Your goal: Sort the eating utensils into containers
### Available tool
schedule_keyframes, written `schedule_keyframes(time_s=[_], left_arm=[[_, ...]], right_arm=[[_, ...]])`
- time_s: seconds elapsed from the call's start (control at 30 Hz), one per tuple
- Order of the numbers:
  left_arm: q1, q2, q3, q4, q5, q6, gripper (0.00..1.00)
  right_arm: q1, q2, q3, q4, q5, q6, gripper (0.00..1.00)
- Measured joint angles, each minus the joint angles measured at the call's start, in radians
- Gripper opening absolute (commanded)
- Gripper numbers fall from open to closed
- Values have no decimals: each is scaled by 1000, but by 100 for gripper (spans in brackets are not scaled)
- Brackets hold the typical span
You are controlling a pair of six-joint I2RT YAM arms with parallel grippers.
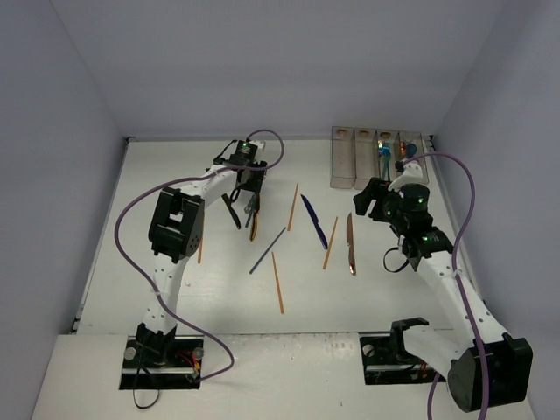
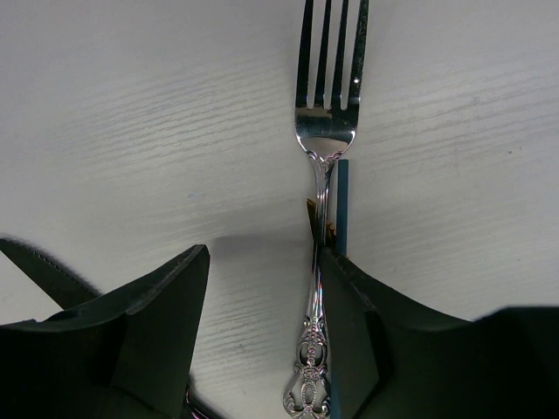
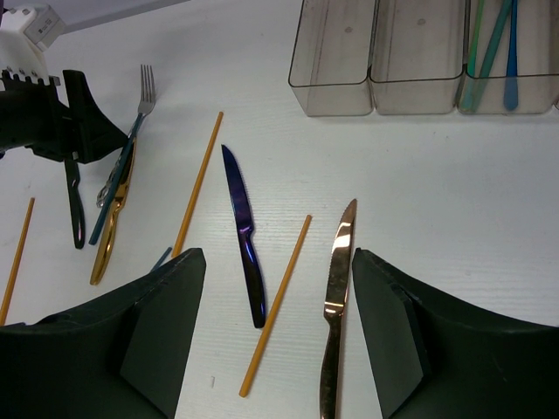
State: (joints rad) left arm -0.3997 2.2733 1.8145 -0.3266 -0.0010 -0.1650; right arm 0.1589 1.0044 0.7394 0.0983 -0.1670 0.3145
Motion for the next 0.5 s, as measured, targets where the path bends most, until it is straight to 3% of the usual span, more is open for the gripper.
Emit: schedule_keyframes(time_s=[0.5], left_arm=[[-6, 1, -18, 55, 39, -6, 50]], right_arm=[[6, 13, -12, 3, -7, 0, 66]])
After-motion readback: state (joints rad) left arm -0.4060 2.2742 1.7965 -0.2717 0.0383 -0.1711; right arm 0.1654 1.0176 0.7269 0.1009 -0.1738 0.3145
